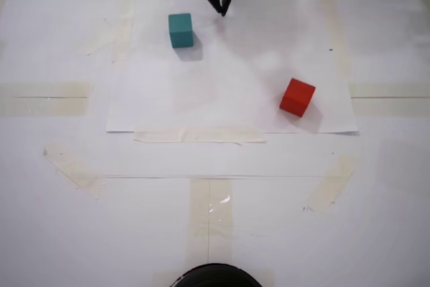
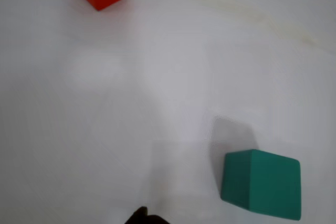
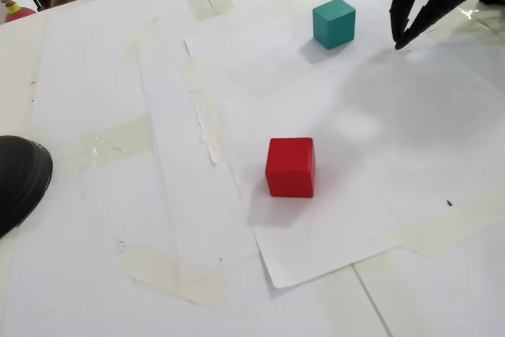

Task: Put the red cube on the top of the blue cube.

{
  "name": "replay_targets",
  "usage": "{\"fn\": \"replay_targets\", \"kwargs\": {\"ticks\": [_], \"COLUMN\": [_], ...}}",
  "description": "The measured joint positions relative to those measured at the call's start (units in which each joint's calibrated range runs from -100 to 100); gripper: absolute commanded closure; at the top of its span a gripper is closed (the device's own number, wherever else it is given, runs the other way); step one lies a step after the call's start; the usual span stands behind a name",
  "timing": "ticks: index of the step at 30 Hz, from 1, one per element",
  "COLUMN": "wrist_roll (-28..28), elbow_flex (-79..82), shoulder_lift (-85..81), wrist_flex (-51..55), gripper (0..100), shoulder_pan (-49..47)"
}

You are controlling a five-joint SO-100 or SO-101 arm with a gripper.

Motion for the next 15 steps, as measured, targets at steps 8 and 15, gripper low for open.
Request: {"fn": "replay_targets", "kwargs": {"ticks": [8, 15], "wrist_roll": [-1.9, -4.79], "elbow_flex": [0.0, -3.62], "shoulder_lift": [0.0, 0.0], "wrist_flex": [0.33, 2.93], "gripper": [100, 100], "shoulder_pan": [0.07, -2.78]}}
